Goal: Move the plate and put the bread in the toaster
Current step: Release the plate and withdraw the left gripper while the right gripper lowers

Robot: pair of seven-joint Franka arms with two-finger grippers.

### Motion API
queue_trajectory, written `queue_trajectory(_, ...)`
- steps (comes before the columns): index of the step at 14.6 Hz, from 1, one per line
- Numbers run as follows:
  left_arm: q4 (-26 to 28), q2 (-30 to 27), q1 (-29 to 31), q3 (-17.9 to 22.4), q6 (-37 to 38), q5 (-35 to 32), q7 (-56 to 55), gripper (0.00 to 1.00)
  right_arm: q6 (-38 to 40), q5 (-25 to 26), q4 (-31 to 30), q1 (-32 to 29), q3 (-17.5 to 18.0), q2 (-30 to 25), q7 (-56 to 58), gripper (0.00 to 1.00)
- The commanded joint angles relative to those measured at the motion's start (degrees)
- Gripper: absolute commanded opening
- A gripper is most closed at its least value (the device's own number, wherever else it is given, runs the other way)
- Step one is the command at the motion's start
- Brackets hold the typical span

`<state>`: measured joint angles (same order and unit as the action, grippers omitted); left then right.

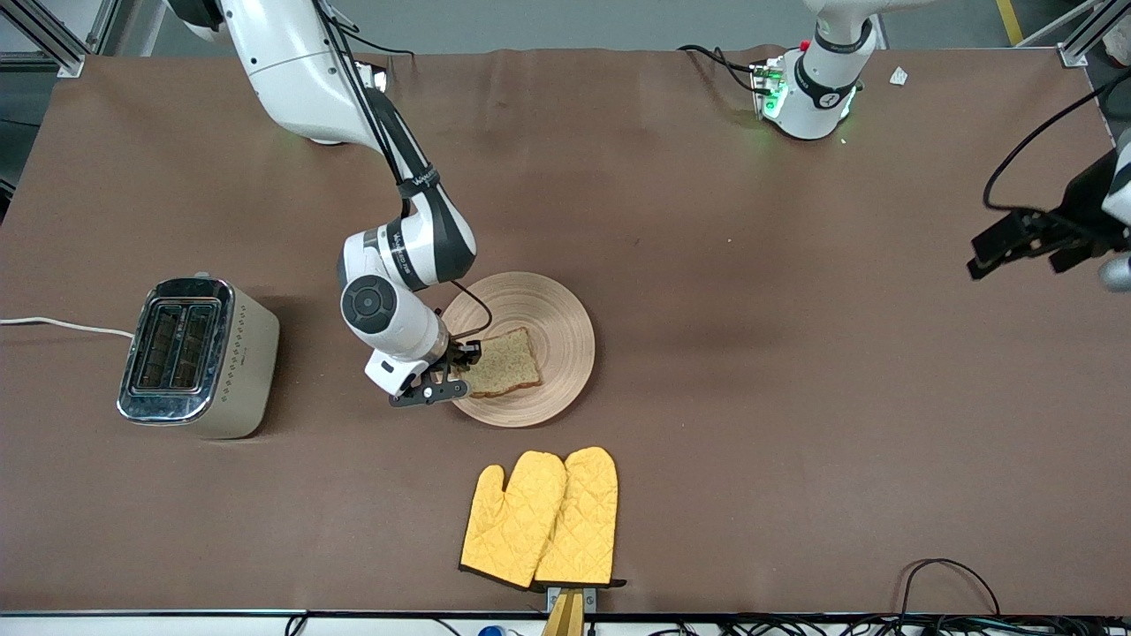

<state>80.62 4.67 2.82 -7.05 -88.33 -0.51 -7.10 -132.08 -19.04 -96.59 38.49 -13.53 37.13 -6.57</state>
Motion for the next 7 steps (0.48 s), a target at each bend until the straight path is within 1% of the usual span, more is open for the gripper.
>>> queue_trajectory(1,2.3,-4.0,-5.7,6.6,4.0,-1.2,3.2,1.0,-1.2,-1.2,-0.2,0.4,-0.3,0.7,-0.5,0.35)
queue_trajectory(2,3.3,-5.4,-7.8,8.5,5.1,-1.2,3.3,1.0,-1.2,-1.2,-0.2,0.4,-0.3,0.7,-0.5,0.35)
queue_trajectory(5,3.2,-5.9,-8.1,8.6,7.3,-1.2,3.3,1.0,-1.2,-1.2,-0.1,0.4,-0.3,0.7,-0.5,0.33)
queue_trajectory(7,3.2,-5.6,-7.9,8.6,7.3,-1.0,3.4,1.0,-1.2,-1.2,-0.1,0.4,-0.3,0.8,-0.5,0.32)
